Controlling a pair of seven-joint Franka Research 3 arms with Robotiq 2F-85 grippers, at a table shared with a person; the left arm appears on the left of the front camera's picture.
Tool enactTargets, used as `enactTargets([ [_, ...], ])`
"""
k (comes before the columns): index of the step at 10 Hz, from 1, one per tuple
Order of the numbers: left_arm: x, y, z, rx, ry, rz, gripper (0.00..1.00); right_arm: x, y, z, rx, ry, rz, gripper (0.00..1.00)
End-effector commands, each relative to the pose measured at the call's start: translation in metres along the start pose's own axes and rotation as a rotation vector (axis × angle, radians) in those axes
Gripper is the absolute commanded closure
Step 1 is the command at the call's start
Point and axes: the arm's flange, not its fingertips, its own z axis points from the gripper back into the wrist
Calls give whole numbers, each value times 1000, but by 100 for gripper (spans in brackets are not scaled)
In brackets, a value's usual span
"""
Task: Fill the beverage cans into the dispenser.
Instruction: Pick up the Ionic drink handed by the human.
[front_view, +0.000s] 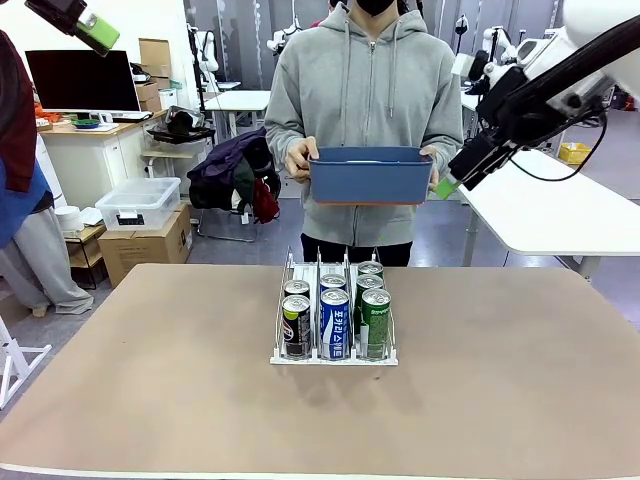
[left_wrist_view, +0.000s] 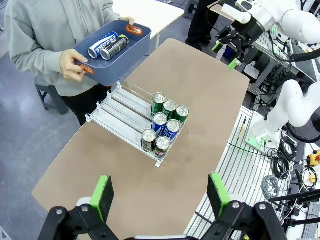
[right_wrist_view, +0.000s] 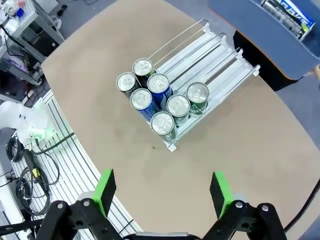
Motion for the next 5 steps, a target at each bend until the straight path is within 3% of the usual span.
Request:
enactTargets([
  [1, -2, 0, 0, -3, 5, -4, 0, -3, -11, 16, 38, 13, 0, 0],
  [5, -2, 0, 0, -3, 5, -4, 0, -5, -25, 54, 12, 28, 8, 0],
])
